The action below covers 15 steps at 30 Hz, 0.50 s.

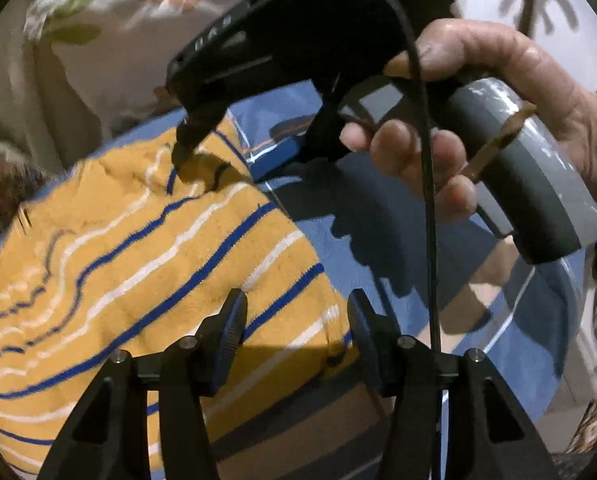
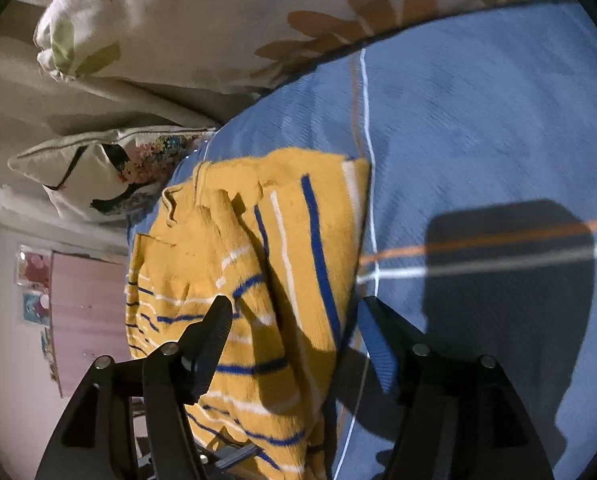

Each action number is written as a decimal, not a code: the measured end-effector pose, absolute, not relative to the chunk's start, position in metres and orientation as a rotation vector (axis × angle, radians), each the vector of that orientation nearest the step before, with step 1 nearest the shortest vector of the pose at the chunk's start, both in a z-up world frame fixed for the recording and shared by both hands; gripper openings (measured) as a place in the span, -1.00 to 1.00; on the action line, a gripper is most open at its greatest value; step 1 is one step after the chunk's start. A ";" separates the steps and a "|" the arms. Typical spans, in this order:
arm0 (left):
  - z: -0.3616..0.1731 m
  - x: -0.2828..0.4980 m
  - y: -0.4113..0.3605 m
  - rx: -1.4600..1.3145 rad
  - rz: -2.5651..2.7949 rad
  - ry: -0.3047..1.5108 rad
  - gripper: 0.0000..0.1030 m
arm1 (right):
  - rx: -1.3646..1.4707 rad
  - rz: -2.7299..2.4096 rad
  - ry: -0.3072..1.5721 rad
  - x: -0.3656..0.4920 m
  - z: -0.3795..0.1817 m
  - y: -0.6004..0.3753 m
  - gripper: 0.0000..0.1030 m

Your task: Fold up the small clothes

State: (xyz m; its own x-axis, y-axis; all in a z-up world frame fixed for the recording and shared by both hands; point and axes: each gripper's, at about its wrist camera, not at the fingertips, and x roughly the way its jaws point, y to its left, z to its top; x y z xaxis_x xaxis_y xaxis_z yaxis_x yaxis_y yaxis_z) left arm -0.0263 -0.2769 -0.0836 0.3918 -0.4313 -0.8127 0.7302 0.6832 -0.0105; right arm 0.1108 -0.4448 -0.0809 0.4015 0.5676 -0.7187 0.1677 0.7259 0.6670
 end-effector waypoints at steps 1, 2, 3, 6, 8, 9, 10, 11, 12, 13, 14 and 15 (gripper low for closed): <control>-0.084 -0.022 -0.274 0.334 -0.762 0.928 -0.11 | 0.739 0.285 1.158 0.113 -0.080 -0.444 0.32; -0.084 -0.017 -0.270 0.294 -0.758 0.948 -0.41 | 0.719 0.279 1.160 0.114 -0.079 -0.442 0.19; -0.082 -0.011 -0.263 0.243 -0.757 0.974 -0.65 | 0.691 0.272 1.166 0.115 -0.078 -0.438 -0.31; -0.081 0.005 -0.245 0.081 -0.789 1.050 -0.85 | 0.672 0.267 1.160 0.115 -0.078 -0.434 -0.68; -0.079 0.009 -0.235 0.005 -0.795 1.076 -0.87 | 0.663 0.254 1.147 0.114 -0.074 -0.431 -0.71; -0.075 0.008 -0.230 -0.024 -0.796 1.075 -0.87 | 0.664 0.251 1.137 0.114 -0.070 -0.429 -0.72; -0.071 0.007 -0.225 -0.044 -0.800 1.072 -0.87 | 0.670 0.250 1.128 0.113 -0.065 -0.429 -0.73; -0.068 0.007 -0.219 -0.066 -0.804 1.069 -0.87 | 0.679 0.255 1.117 0.113 -0.060 -0.429 -0.73; -0.061 0.009 -0.210 -0.102 -0.810 1.064 -0.87 | 0.690 0.262 1.107 0.113 -0.053 -0.428 -0.73; -0.055 0.010 -0.199 -0.135 -0.812 1.058 -0.87 | 0.701 0.271 1.099 0.113 -0.046 -0.424 -0.73; -0.050 0.014 -0.187 -0.170 -0.813 1.052 -0.87 | 0.706 0.285 1.090 0.114 -0.036 -0.419 -0.73; -0.043 0.016 -0.174 -0.210 -0.813 1.044 -0.87 | 0.707 0.301 1.083 0.117 -0.028 -0.412 -0.73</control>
State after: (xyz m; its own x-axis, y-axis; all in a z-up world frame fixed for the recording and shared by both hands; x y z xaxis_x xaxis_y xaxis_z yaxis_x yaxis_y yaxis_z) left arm 0.0159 -0.1737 -0.0431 0.2476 -0.6850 -0.6851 0.4963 0.6970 -0.5175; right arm 0.1169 -0.4119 -0.0277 0.4560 0.5496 -0.7000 0.1099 0.7457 0.6571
